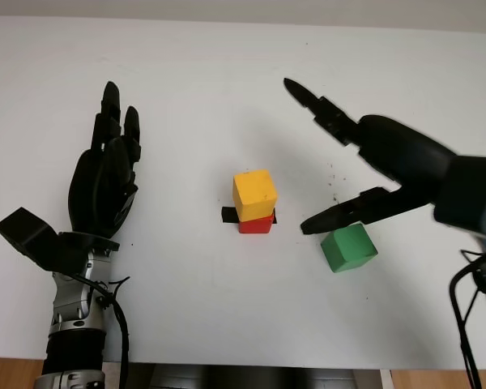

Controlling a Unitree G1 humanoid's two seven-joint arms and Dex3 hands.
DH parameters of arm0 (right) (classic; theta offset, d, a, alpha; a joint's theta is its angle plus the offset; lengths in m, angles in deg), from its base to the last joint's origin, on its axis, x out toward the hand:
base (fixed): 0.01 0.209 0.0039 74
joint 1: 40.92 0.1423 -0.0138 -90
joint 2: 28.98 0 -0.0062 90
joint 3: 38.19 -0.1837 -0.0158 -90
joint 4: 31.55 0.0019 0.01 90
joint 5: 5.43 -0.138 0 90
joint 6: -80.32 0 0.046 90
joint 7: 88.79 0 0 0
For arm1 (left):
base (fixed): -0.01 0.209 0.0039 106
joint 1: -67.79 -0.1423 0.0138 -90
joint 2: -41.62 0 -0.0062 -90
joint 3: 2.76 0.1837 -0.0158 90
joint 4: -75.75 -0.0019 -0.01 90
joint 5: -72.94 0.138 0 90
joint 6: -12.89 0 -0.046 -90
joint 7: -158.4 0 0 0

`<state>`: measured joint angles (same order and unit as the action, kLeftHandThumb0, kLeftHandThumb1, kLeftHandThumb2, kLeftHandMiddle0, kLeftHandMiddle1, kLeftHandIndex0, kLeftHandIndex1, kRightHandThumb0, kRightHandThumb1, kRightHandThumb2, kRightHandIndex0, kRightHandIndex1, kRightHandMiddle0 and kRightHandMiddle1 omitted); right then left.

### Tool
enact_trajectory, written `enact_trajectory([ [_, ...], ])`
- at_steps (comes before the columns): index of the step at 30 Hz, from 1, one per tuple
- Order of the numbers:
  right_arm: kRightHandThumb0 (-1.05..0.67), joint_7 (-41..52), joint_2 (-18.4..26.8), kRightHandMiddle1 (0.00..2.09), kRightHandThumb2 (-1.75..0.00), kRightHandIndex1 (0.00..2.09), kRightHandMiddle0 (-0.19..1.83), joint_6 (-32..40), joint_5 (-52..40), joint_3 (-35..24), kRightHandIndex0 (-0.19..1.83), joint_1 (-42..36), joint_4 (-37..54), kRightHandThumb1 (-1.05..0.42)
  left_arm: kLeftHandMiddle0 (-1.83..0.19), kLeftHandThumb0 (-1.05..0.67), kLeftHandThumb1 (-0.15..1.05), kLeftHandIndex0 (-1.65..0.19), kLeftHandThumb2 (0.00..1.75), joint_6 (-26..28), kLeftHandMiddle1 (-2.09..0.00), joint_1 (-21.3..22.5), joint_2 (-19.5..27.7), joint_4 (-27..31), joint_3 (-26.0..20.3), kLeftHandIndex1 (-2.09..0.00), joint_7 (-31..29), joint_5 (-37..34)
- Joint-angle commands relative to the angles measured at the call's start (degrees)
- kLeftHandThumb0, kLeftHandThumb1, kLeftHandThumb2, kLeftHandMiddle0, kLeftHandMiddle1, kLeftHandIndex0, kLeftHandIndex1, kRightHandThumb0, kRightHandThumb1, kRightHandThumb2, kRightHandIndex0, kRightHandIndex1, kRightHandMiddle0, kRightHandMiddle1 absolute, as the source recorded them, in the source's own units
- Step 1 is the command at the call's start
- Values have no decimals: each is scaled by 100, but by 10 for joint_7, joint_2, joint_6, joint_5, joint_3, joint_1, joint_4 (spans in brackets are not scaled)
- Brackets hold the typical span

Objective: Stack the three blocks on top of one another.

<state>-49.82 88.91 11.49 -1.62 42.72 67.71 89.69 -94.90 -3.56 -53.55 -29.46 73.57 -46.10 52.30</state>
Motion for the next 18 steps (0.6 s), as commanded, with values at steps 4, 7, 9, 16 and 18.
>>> enact_trajectory([
  [4,-67,21,56,11,-4,2,8,-5,13,-70,-19,-77,51,-70,19,-84,105,19,59,1,0,-5,1,9,0,0,5,2],
  [7,-65,29,77,11,-5,4,14,-30,33,-99,-16,-122,69,-69,19,-84,105,19,60,5,0,-5,2,12,1,0,6,0],
  [9,-63,31,84,11,-5,5,16,-50,48,-110,-15,-145,80,-69,19,-84,105,19,60,6,0,-5,3,11,1,0,4,-1],
  [16,-67,38,98,8,-6,5,18,-106,98,-118,-14,-204,88,-72,19,-84,105,19,59,2,0,-4,3,10,1,0,2,2],
  [18,-67,37,96,7,-6,5,18,-117,110,-114,-15,-213,85,-73,19,-84,105,19,60,0,0,-5,4,10,1,0,2,3],
])
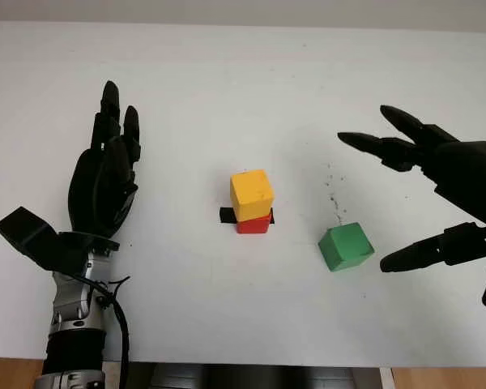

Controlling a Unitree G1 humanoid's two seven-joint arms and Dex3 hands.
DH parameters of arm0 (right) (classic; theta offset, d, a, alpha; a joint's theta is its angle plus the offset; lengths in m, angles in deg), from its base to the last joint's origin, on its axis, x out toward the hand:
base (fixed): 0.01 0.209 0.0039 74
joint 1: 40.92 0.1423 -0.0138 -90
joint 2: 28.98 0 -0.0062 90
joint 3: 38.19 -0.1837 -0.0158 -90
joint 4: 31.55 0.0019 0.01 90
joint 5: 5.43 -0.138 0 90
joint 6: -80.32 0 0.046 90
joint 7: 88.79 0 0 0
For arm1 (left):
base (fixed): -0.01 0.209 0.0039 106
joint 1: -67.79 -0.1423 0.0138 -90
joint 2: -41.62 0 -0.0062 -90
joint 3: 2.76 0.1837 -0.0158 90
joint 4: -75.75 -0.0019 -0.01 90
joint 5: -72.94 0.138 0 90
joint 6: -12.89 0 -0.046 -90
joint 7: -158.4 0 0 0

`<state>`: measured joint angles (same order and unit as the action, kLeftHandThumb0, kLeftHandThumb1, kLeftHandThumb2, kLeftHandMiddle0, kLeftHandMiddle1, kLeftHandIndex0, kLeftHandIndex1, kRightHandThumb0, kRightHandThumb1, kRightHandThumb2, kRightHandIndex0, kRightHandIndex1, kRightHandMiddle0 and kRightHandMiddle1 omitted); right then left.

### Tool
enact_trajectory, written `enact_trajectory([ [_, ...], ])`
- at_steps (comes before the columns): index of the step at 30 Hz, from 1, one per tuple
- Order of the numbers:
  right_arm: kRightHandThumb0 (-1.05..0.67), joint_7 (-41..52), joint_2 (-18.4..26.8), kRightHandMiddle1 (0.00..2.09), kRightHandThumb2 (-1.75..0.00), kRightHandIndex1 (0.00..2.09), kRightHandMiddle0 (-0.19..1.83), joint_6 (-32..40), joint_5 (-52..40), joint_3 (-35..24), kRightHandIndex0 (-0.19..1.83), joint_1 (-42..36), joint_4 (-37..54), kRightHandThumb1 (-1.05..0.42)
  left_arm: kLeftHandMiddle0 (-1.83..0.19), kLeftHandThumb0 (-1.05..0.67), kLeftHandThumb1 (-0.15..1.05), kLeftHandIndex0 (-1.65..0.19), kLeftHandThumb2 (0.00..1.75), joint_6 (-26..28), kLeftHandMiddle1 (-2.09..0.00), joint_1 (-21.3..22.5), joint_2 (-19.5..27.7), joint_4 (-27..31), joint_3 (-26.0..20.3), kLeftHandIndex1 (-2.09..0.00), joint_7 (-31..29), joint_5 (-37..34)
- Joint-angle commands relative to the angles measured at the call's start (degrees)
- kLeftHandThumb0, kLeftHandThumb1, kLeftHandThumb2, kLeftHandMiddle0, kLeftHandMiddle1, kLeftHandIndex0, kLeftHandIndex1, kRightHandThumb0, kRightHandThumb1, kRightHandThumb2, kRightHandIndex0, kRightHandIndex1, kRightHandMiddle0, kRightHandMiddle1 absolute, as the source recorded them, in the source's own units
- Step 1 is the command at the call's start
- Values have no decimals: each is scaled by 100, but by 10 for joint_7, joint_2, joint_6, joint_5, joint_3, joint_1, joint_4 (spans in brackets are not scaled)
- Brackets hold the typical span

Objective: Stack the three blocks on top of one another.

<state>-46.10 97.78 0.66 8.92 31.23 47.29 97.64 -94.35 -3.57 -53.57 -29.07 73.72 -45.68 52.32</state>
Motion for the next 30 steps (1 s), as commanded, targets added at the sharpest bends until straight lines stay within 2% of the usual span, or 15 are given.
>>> enact_trajectory([
  [1,-67,-6,5,7,-6,5,19,-23,11,3,-14,-12,1,-73,19,-84,105,19,60,-4,0,-5,4,7,-1,0,-2,2],
  [5,-73,-34,-2,8,-6,6,23,-77,59,27,-12,-22,-20,-76,19,-85,105,19,58,1,0,-6,3,11,-2,0,-2,-3],
  [13,-70,-96,-28,9,-5,7,29,-146,117,83,-8,-20,-80,-72,19,-84,105,19,59,-1,0,-7,4,10,-2,0,-4,-1],
  [19,-67,-107,-42,9,-5,6,34,-145,140,115,-7,-10,-102,-72,19,-83,105,19,59,-2,0,-5,3,6,-4,0,-5,-3],
  [30,-60,-143,-69,12,-6,7,43,-166,141,134,-1,-17,-139,-74,19,-84,105,19,58,-2,0,-3,5,3,-5,0,-10,-5],
])
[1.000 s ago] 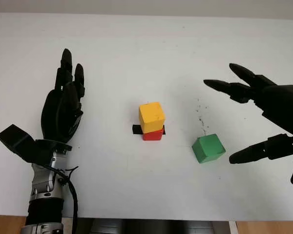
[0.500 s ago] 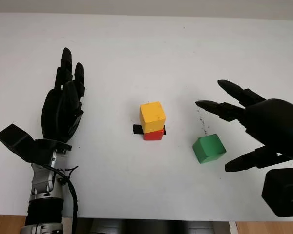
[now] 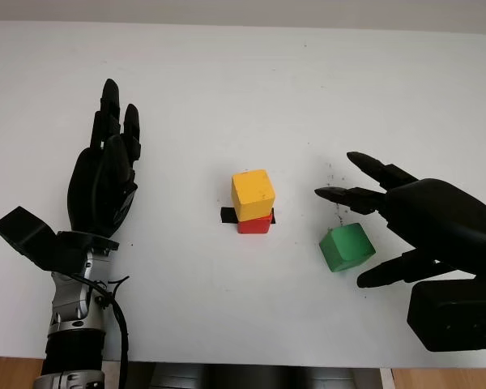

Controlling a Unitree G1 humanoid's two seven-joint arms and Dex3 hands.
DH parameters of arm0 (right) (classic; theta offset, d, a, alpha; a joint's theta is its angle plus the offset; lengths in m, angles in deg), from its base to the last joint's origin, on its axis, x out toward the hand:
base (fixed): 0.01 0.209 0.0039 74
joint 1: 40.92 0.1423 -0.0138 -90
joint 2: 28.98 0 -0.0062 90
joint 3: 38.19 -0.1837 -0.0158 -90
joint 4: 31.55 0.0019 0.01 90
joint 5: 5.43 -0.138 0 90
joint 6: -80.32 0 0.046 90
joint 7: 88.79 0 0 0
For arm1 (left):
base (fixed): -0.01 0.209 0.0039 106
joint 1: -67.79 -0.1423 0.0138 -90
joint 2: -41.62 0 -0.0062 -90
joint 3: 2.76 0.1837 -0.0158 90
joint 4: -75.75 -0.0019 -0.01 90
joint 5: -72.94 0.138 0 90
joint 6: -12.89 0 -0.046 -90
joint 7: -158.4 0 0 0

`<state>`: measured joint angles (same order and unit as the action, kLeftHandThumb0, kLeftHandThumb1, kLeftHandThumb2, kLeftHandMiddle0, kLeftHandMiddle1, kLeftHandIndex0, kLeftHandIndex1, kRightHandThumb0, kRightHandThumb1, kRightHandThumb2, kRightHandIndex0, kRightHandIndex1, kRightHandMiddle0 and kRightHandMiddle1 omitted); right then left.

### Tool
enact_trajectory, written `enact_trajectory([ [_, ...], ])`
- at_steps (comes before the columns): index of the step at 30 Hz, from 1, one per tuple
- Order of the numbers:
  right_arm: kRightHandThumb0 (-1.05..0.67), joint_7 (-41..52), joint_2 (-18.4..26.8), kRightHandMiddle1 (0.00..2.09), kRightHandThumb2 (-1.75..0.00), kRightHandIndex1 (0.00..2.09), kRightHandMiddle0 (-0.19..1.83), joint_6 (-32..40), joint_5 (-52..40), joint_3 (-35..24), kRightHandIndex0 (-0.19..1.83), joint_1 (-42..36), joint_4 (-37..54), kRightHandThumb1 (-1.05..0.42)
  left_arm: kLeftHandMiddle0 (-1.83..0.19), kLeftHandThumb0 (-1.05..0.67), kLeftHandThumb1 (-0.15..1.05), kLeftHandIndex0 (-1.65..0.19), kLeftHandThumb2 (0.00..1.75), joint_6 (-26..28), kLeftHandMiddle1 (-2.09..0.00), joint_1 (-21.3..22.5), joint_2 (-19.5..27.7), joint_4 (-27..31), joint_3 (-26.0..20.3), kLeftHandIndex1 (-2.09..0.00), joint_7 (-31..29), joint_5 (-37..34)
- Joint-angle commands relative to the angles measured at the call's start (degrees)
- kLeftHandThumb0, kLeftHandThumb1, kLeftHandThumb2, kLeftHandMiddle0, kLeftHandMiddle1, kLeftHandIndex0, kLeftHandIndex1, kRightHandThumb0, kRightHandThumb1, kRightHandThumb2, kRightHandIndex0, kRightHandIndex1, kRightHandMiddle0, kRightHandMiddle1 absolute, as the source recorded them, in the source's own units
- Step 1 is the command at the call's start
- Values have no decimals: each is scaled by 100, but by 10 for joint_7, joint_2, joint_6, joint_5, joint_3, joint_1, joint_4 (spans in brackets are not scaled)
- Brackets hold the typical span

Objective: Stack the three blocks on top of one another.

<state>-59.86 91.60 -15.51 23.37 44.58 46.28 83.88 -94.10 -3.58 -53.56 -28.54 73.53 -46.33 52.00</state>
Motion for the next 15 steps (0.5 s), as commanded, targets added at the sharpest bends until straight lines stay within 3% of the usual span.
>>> enact_trajectory([
  [1,-59,-8,-10,12,-6,7,43,-5,-3,1,-1,-8,-3,-74,19,-84,105,19,58,-4,0,-4,5,-1,-3,0,-2,0],
  [9,-51,-52,-32,22,-6,10,61,-37,-8,-2,10,-10,-25,-75,19,-83,105,19,59,-6,0,-6,3,-1,-2,0,0,1],
  [10,-49,-57,-34,32,-6,8,59,-40,-6,-2,12,-10,-27,-76,19,-83,105,19,59,-6,0,-6,3,-1,-2,0,-1,1],
  [13,-45,-65,-37,87,-5,6,38,-39,-5,-4,17,-10,-30,-78,19,-83,105,19,59,-9,0,-7,3,-1,-3,0,2,4],
  [15,-43,-68,-37,101,-6,6,33,-40,-7,-5,18,-10,-32,-79,19,-84,105,19,58,-9,0,-7,3,1,-3,0,6,7],
])
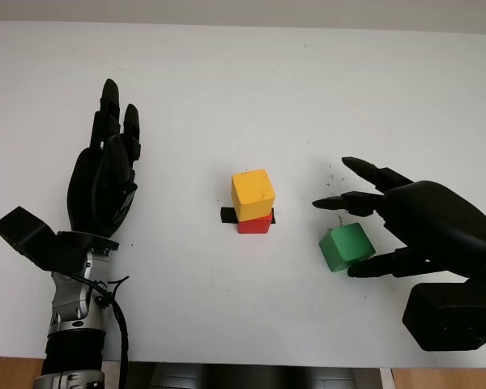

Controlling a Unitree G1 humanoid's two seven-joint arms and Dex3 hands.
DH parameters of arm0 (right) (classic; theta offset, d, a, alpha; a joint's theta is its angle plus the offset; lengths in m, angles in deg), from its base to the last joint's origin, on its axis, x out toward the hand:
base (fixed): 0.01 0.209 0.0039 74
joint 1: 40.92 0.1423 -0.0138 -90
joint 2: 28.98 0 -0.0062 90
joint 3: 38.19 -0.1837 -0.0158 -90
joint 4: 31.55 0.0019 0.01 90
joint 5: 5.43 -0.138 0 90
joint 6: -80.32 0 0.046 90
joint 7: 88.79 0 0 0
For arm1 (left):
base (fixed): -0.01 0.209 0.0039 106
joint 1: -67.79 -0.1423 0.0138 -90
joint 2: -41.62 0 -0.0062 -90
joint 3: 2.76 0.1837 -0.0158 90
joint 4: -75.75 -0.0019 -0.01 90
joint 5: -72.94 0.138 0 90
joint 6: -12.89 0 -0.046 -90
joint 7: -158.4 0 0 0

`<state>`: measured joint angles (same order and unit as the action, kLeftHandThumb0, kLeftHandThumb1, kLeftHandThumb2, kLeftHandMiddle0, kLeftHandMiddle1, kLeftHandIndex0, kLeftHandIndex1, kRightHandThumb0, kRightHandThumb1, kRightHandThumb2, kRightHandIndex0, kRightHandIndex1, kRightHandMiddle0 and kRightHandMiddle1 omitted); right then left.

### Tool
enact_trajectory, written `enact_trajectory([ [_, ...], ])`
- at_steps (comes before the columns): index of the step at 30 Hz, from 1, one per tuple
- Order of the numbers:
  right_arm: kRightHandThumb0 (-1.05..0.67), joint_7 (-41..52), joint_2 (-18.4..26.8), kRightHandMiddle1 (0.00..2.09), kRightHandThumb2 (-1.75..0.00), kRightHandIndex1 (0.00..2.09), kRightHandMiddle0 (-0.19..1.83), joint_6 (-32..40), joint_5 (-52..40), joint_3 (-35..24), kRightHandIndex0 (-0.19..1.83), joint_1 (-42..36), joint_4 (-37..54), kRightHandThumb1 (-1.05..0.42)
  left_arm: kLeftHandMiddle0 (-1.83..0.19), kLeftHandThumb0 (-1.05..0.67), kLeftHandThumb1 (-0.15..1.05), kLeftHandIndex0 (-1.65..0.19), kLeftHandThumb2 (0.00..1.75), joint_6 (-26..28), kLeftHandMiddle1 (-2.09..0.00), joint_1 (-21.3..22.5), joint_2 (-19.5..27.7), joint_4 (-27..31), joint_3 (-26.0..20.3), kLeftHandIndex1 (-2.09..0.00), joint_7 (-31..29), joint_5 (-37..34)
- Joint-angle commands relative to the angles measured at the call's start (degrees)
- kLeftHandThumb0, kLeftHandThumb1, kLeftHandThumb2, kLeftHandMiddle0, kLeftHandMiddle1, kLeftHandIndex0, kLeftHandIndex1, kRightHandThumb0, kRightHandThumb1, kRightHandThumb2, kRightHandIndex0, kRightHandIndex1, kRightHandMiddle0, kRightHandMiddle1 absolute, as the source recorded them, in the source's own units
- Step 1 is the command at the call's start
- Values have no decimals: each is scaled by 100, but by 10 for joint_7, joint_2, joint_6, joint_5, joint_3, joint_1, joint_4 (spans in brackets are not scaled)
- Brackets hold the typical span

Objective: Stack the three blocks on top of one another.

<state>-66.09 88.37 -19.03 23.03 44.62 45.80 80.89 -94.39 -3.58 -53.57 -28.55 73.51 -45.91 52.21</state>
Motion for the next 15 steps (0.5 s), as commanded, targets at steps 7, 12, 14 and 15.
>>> enact_trajectory([
  [7,-35,-20,-6,118,-7,7,38,-10,-5,-12,24,-11,-2,-84,19,-84,105,19,58,-3,0,-8,2,2,-2,0,2,1],
  [12,-35,-22,-7,124,-7,7,35,-7,-14,-16,25,-9,-5,-89,19,-83,105,19,59,-4,0,-9,2,3,-2,0,3,3],
  [14,-36,-20,-6,126,-6,7,34,-4,-16,-16,26,-7,-6,-90,19,-84,105,19,58,-2,0,-9,2,3,-2,0,7,5],
  [15,-36,-18,-5,127,-6,7,34,-2,-16,-16,26,-6,-6,-90,19,-85,105,19,58,-3,0,-9,3,3,-2,0,5,5],
])
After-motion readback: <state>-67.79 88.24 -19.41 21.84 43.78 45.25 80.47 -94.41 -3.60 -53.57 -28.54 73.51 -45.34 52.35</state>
